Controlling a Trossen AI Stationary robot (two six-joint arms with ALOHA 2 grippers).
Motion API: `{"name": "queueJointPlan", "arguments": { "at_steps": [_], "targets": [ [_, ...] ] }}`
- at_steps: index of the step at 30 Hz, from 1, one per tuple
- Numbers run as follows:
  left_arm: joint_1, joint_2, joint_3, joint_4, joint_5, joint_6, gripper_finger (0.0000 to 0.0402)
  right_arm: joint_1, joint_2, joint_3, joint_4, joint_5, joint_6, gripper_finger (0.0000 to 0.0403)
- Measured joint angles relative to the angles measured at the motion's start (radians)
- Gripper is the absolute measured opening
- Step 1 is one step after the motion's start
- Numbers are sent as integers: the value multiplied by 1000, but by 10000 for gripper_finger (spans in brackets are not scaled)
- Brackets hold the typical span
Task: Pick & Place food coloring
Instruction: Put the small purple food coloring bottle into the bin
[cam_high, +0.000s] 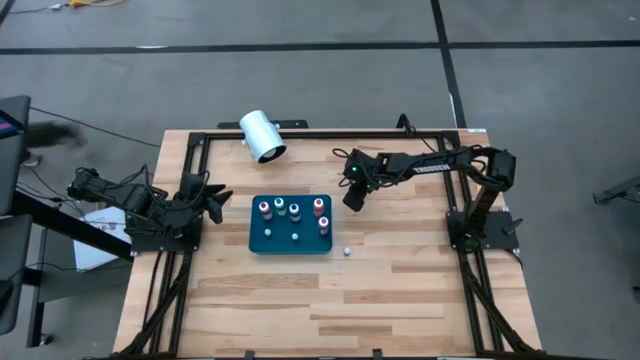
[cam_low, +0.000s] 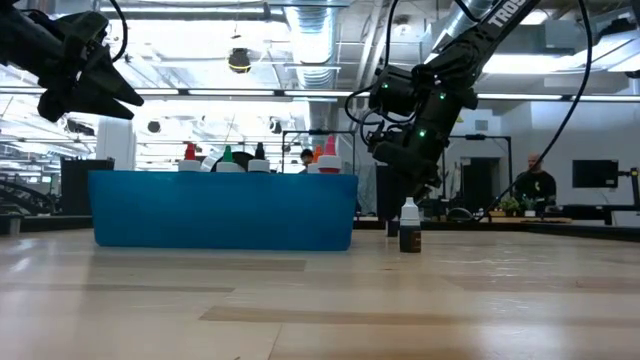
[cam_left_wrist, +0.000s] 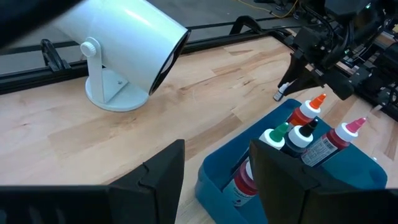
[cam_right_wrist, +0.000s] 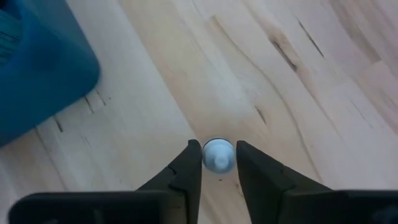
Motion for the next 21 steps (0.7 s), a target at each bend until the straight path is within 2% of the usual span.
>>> {"name": "queueJointPlan", "arguments": {
  "at_steps": [7,13,21],
  "targets": [
    [0,0,0,0,0,3,171,0,-1,0,1,-1,0,47],
    [0,0,0,0,1,3,171,0,-1,1,-4,-2,0,48],
    [0,0,0,0,2,9,171,0,-12,81,-128,-2,-14,47]
  ]
}}
